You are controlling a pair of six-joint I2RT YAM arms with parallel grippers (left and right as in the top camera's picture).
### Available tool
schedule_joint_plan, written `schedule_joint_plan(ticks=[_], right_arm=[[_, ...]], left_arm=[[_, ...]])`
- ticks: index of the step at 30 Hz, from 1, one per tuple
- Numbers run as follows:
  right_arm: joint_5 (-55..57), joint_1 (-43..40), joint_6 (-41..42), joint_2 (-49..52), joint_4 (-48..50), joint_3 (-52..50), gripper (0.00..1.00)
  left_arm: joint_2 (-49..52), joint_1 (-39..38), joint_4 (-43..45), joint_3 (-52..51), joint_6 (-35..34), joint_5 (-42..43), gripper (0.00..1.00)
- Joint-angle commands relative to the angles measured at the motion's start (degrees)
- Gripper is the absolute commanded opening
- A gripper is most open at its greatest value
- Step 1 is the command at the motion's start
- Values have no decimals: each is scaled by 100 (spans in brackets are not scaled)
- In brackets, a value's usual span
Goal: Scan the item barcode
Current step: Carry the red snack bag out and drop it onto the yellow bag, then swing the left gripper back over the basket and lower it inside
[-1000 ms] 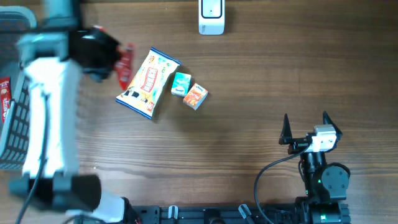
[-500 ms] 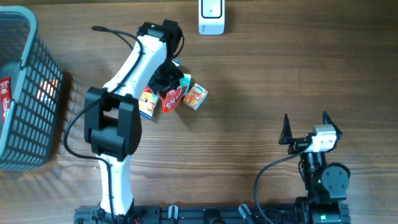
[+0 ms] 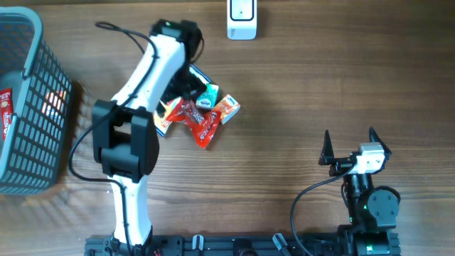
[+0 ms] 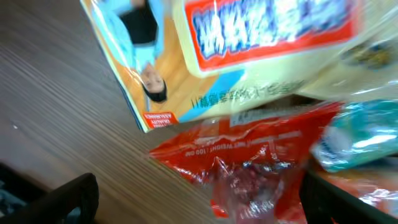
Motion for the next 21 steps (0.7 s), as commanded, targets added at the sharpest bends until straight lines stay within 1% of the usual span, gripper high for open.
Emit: schedule_joint_plan(ticks=[1,3,5,8,10,13,15,16,19,21], right_arm=[[-11,-24,-61,-26,31,-7,100],[-11,-24,-59,-26,31,-7,100],[-11,-24,-59,-26,31,-7,100],[-11,-24,-59,-26,31,-7,100],[-11,-24,-61,-26,31,-7,100],[-11,-24,-59,-26,31,-7,100],[-9,-24,-61,-26,31,-7,100],[-11,-24,-59,-26,31,-7,100],[-11,-24,-61,-26,31,-7,100],[-11,-24,-61,-26,31,-7,100]], left_arm=[[-385,400,-557,1401,203,-138,100],[-557,595,-835,2181,468,-133,100],[-824,780,-826,2796,962,-74,99],[-1257,1045,-815,3390,1237,-210,99],[-1593,1283,-791,3657,1331,-531,99],[-2135,1871,-726,3735,1325,-1311,100],[-2345,2378,-713,3735,1325,-1611,100],[-2409,2688,-708,3735,1292,-1613,100],[-2439,3709,-678,3735,909,-1462,100],[-2343,4223,-566,3733,831,-1283,100]])
